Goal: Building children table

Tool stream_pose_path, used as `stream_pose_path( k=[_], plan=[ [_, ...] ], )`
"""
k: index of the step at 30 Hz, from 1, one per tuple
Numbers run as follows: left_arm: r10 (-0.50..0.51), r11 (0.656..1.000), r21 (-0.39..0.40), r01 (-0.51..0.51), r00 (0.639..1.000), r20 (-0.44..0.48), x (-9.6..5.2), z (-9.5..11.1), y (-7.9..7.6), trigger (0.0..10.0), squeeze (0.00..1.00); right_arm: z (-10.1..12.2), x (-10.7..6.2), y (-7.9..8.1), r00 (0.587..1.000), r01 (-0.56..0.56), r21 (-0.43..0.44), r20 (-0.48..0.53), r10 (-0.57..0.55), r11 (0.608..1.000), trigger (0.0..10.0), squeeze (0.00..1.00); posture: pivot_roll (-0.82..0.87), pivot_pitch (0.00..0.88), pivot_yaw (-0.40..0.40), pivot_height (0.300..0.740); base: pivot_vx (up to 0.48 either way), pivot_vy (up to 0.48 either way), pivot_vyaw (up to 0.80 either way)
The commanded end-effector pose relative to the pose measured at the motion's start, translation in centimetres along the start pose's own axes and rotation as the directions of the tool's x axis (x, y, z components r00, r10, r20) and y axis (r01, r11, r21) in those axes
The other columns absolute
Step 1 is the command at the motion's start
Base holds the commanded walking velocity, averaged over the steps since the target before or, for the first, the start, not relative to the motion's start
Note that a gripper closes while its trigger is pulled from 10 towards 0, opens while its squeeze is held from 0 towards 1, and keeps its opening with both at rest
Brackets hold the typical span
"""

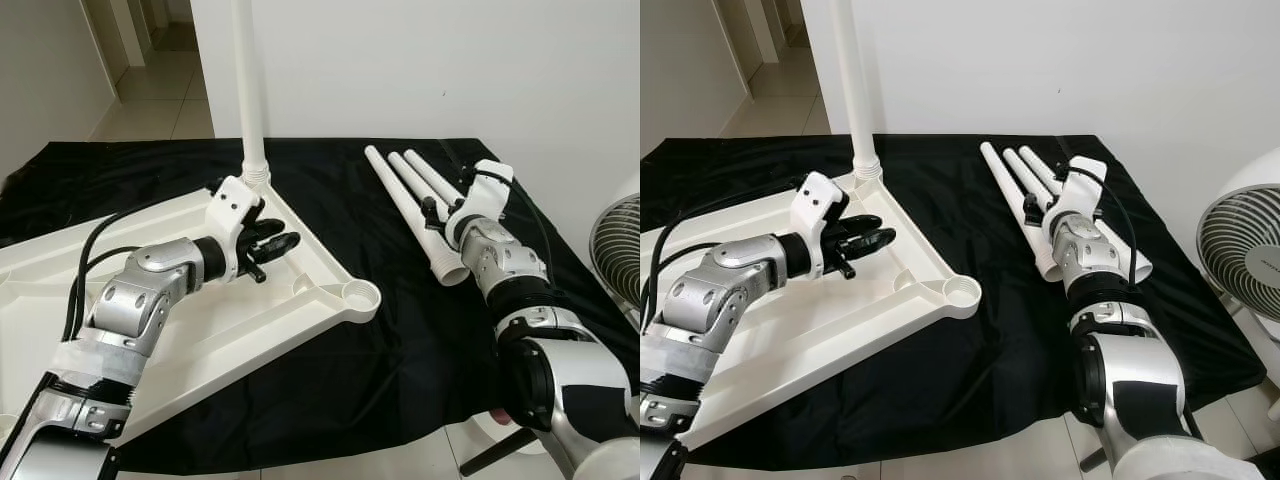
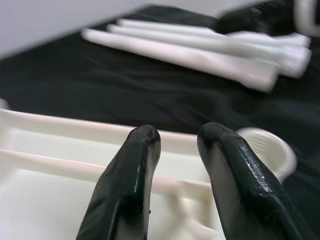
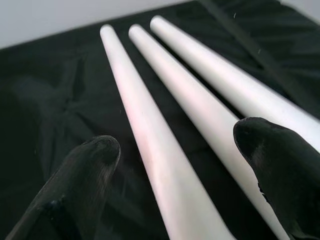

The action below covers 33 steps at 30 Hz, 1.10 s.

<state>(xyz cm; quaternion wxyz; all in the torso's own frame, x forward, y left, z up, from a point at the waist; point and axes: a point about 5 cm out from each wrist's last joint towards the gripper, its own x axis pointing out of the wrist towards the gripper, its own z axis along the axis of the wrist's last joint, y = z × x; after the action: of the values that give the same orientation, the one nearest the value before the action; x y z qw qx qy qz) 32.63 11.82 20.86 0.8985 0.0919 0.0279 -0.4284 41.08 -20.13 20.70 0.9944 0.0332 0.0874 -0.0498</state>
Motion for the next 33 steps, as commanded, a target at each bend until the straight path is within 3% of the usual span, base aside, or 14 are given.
stream_pose_path(
  k=[1,5,20,28,33],
  plan=[
    [-0.115,0.993,-0.013,0.115,0.993,-0.023,0.5,-0.6,-2.1,10.0,0.00,-0.3,0.1,0.1,0.998,-0.029,0.028,-0.062,0.031,0.999,10.0,0.00,0.02,0.014,0.009,0.740,0.000,0.000,0.00],
    [-0.172,0.985,-0.029,0.171,0.985,-0.024,0.8,-0.6,-3.6,10.0,0.00,-0.7,0.2,0.2,0.994,-0.049,0.039,-0.099,0.052,0.998,10.0,0.00,0.02,0.020,0.011,0.740,0.000,0.000,0.00],
    [-0.164,0.986,-0.034,0.164,0.986,-0.019,0.6,-0.3,-3.7,10.0,0.00,-0.2,0.2,0.2,0.997,-0.056,0.048,-0.055,0.059,0.997,10.0,0.00,0.03,0.031,0.013,0.740,0.000,0.000,0.00],
    [-0.074,0.992,-0.097,0.076,0.997,0.026,0.4,-0.3,-3.5,10.0,0.00,-2.0,-0.7,1.1,0.994,-0.108,0.072,0.025,0.106,0.992,10.0,0.00,0.02,0.040,0.013,0.740,0.000,0.000,0.00],
    [-0.076,0.993,-0.087,0.078,0.997,0.029,0.5,0.2,-3.3,10.0,0.00,-1.3,-0.6,0.8,0.994,-0.108,0.064,0.038,0.106,0.992,10.0,0.00,0.02,0.050,0.014,0.740,0.000,0.000,0.00]
  ],
)
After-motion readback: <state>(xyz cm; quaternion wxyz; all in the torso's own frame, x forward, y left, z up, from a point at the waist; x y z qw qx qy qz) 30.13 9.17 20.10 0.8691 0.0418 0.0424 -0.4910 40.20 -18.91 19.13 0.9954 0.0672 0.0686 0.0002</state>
